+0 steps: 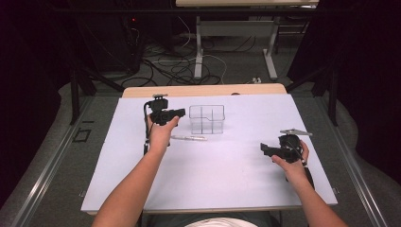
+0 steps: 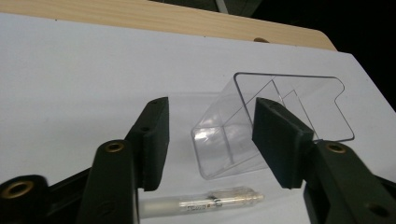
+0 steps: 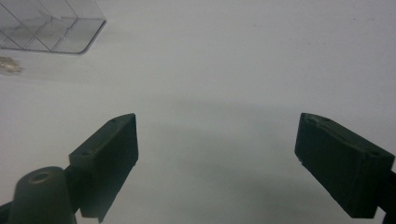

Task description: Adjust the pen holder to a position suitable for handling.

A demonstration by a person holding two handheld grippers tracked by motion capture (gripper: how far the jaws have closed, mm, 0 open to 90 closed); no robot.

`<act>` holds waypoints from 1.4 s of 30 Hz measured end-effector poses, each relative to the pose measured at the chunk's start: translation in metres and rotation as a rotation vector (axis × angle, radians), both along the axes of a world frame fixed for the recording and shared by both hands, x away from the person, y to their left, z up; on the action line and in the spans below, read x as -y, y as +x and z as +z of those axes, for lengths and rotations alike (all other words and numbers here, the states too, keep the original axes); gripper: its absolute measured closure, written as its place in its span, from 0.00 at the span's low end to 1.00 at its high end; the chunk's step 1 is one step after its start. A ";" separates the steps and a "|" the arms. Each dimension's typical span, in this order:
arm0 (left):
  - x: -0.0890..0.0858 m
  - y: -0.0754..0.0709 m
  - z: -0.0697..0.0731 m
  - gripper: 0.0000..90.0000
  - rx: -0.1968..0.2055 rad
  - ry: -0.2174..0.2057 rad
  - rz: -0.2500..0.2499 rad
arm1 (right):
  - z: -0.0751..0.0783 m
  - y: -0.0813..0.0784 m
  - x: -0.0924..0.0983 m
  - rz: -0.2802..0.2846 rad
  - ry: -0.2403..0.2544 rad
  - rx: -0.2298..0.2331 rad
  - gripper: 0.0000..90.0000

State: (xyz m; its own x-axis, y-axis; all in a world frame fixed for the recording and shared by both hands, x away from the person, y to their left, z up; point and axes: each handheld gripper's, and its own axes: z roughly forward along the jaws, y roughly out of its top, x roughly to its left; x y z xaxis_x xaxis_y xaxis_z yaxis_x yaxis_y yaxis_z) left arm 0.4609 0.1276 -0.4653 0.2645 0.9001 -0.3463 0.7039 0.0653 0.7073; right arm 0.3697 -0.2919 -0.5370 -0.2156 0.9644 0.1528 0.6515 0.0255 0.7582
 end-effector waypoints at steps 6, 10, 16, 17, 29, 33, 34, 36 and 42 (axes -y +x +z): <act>-0.017 -0.013 -0.002 0.44 0.046 0.030 -0.034 | 0.002 0.001 -0.002 0.009 0.004 0.008 0.16; -0.032 -0.024 -0.004 0.40 0.075 0.048 -0.033 | 0.002 0.003 -0.007 0.022 0.012 0.014 0.17; -0.052 -0.042 -0.012 0.36 0.117 0.025 -0.051 | 0.002 0.005 -0.012 0.040 0.018 0.012 0.18; -0.054 -0.045 -0.014 0.34 0.141 0.030 -0.047 | 0.003 0.005 -0.012 0.048 0.016 0.013 0.18; -0.092 -0.063 -0.024 0.00 0.189 0.121 -0.008 | 0.003 0.006 -0.017 0.063 -0.013 0.025 0.18; -0.101 -0.067 -0.030 0.00 0.177 0.133 0.013 | 0.003 0.007 -0.016 0.062 -0.017 0.025 0.18; -0.103 -0.068 -0.032 0.00 0.179 0.135 0.012 | 0.003 0.007 -0.016 0.062 -0.017 0.025 0.18; -0.106 -0.070 -0.036 0.00 0.190 0.154 0.000 | 0.002 0.007 -0.016 0.069 -0.016 0.024 0.18; -0.113 -0.072 -0.047 0.00 0.182 0.156 -0.021 | -0.001 0.010 -0.016 0.080 -0.033 0.010 0.19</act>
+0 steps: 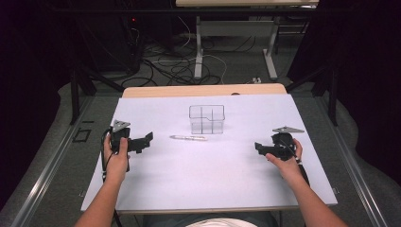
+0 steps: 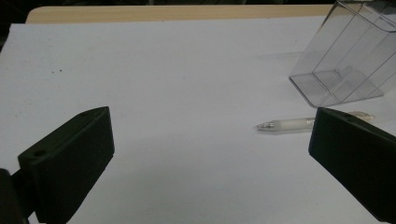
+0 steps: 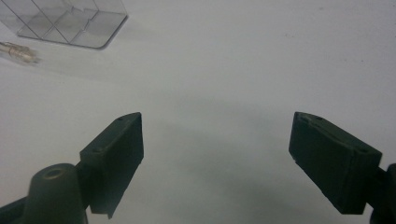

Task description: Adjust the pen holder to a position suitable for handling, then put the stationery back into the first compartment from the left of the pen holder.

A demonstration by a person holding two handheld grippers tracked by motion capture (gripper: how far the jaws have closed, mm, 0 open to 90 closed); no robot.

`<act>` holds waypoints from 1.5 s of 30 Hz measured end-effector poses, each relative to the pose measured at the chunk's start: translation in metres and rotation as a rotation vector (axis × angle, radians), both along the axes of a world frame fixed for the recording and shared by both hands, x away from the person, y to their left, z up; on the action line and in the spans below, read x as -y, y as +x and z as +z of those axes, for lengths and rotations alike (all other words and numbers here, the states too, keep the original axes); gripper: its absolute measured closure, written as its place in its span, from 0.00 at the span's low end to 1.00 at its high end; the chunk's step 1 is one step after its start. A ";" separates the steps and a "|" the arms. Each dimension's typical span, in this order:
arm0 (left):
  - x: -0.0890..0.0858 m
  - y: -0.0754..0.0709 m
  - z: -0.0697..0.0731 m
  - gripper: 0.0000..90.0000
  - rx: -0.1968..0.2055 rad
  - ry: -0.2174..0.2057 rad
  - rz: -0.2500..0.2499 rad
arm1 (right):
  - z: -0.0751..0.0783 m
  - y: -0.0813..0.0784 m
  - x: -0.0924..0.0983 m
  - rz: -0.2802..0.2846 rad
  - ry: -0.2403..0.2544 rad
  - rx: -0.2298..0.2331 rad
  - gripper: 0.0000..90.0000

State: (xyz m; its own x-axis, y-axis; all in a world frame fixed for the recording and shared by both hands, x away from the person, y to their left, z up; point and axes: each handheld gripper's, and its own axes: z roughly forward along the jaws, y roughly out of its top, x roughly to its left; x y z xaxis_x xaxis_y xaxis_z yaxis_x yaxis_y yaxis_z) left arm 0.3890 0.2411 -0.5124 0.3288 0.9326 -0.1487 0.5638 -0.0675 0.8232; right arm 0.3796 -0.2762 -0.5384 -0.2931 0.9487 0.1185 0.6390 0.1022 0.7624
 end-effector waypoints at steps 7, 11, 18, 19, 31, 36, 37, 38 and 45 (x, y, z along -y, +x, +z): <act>-0.002 0.004 -0.012 0.01 -0.047 0.057 -0.022 | 0.002 0.001 -0.002 0.017 0.014 0.024 0.30; -0.002 0.005 -0.016 0.01 -0.055 0.052 -0.003 | 0.000 0.001 -0.006 0.056 0.000 0.020 0.37; -0.005 0.003 -0.012 0.01 -0.059 0.026 0.011 | -0.001 0.003 -0.015 0.133 0.017 -0.011 0.44; -0.006 0.003 -0.012 0.01 -0.061 0.030 0.013 | -0.001 0.004 -0.017 0.145 0.014 -0.017 0.44; -0.013 0.004 -0.013 0.01 -0.059 0.047 0.029 | 0.005 0.025 -0.054 0.283 0.024 -0.014 0.42; -0.014 0.004 -0.013 0.01 -0.058 0.044 0.032 | 0.011 0.030 -0.080 0.371 -0.035 -0.050 0.41; -0.014 0.004 -0.013 0.01 -0.060 0.046 0.030 | 0.011 0.030 -0.080 0.371 -0.035 -0.050 0.41; -0.014 0.004 -0.013 0.01 -0.059 0.046 0.029 | 0.014 0.032 -0.089 0.405 -0.052 -0.033 0.40; -0.015 0.004 -0.013 0.01 -0.059 0.048 0.026 | 0.028 0.037 -0.120 0.514 -0.137 -0.019 0.41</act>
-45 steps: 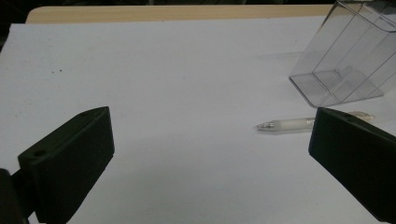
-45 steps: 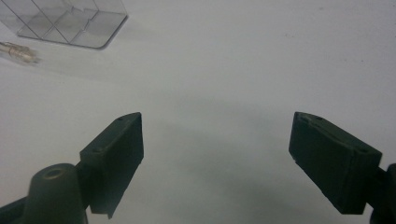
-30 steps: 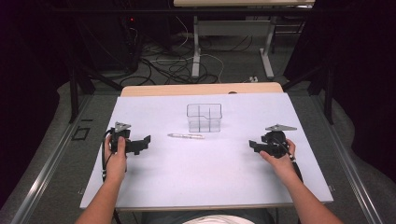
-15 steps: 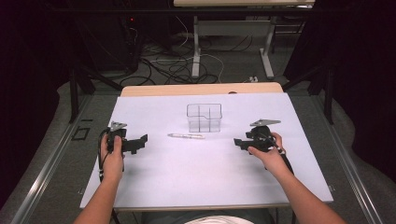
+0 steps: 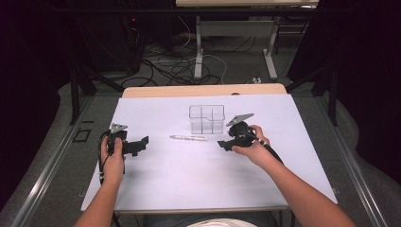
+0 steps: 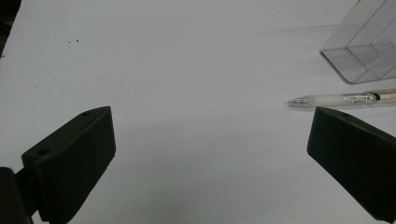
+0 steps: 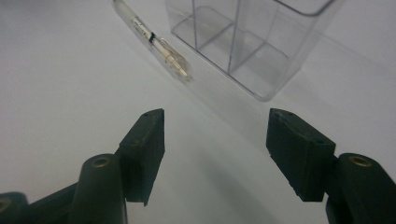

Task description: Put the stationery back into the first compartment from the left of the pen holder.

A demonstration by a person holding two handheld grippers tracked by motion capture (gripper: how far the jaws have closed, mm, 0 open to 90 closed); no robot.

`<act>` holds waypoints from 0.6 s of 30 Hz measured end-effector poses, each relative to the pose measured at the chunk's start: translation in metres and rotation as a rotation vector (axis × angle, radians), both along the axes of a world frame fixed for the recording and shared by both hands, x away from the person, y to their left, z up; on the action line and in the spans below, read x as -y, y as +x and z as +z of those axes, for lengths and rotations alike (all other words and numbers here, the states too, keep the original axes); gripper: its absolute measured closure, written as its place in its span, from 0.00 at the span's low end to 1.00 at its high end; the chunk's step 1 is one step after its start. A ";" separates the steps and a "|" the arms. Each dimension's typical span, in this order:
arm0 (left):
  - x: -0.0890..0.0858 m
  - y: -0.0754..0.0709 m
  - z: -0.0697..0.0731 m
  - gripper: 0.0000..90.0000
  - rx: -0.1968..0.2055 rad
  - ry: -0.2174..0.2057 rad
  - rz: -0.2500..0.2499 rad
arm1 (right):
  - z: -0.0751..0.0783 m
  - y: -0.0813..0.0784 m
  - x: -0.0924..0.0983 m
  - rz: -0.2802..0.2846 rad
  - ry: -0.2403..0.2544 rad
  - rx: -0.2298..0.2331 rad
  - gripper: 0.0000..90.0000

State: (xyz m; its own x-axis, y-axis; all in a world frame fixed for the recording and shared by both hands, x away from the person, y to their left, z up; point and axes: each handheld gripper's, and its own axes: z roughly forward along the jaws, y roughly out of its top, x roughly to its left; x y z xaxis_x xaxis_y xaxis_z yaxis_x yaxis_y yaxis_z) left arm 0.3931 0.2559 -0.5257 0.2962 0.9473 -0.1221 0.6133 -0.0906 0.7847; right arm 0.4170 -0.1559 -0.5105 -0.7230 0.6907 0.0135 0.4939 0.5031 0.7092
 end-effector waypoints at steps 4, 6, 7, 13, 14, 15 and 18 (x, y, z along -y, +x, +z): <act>0.001 0.000 -0.001 0.01 0.000 -0.002 0.000 | 0.006 0.002 -0.016 0.092 -0.082 0.028 0.41; 0.001 0.000 -0.001 0.01 -0.002 -0.003 -0.003 | 0.009 0.003 -0.024 0.133 -0.123 0.045 0.41; 0.002 0.000 -0.002 0.01 0.004 -0.007 0.000 | 0.010 0.003 -0.028 0.151 -0.138 0.052 0.41; 0.003 0.000 -0.003 0.01 0.001 -0.005 -0.001 | 0.013 0.003 -0.052 0.243 -0.232 0.086 0.41; 0.003 0.000 -0.003 0.01 0.000 -0.004 -0.001 | 0.014 0.003 -0.055 0.255 -0.243 0.083 0.40; 0.003 0.000 -0.002 0.01 -0.007 -0.001 -0.005 | 0.014 0.004 -0.059 0.262 -0.251 0.081 0.40; 0.003 0.000 -0.003 0.01 -0.005 -0.001 -0.007 | 0.016 0.004 -0.070 0.266 -0.275 0.074 0.42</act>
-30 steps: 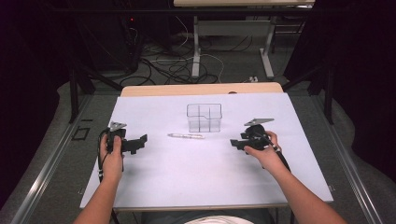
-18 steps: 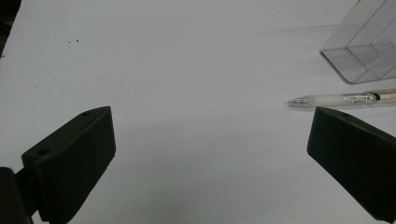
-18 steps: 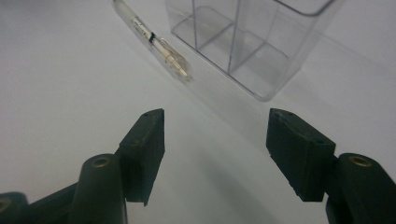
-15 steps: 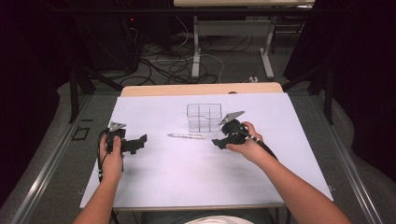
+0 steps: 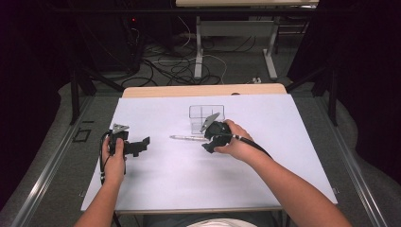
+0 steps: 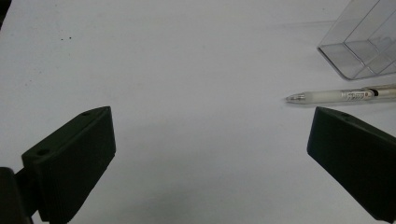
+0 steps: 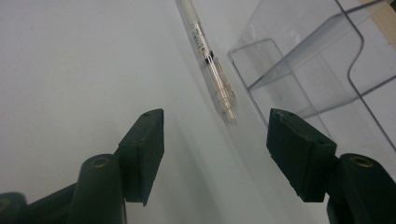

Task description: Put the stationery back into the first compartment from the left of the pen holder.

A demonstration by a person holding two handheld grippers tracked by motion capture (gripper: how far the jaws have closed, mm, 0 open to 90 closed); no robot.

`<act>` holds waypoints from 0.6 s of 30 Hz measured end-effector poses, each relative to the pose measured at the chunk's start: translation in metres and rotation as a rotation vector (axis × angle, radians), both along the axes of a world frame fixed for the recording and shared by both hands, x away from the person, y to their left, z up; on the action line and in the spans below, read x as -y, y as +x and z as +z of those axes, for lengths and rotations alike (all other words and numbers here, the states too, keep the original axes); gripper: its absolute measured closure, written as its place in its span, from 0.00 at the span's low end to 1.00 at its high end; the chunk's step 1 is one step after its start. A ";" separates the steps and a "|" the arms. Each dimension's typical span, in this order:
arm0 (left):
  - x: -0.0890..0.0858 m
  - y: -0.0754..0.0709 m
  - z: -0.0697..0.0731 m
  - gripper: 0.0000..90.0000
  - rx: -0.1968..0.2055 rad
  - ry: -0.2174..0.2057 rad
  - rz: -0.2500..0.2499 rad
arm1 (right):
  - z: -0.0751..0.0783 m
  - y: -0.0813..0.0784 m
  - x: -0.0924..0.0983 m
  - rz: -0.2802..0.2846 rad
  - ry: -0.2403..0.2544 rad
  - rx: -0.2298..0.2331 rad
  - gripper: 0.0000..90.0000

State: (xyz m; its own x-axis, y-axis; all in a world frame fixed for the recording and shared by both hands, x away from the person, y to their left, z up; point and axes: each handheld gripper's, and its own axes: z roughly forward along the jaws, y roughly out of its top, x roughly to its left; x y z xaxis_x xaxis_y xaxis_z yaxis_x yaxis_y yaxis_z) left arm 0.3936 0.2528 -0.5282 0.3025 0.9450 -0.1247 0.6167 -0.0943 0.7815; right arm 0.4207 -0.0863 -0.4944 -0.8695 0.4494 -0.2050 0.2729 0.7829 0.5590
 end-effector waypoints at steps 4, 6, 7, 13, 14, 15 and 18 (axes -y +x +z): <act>0.000 0.000 -0.001 0.01 0.004 -0.009 0.003 | 0.002 -0.003 -0.014 0.039 -0.024 0.037 0.50; 0.001 0.001 -0.001 0.01 0.004 -0.008 0.001 | 0.002 -0.002 -0.021 0.062 -0.045 0.047 0.52; 0.001 0.001 -0.001 0.01 0.000 -0.005 -0.002 | 0.002 -0.001 -0.024 0.076 -0.052 0.056 0.53; 0.001 0.001 -0.002 0.01 0.001 -0.009 -0.001 | -0.001 0.006 -0.040 0.097 -0.075 0.063 0.55; 0.000 0.002 -0.002 0.01 0.001 -0.010 -0.001 | -0.001 0.006 -0.040 0.097 -0.075 0.063 0.55; 0.000 0.001 -0.002 0.01 -0.001 -0.007 0.000 | -0.003 0.009 -0.045 0.108 -0.083 0.068 0.56; -0.001 0.001 -0.003 0.01 -0.001 -0.010 -0.001 | -0.004 0.010 -0.049 0.114 -0.083 0.072 0.57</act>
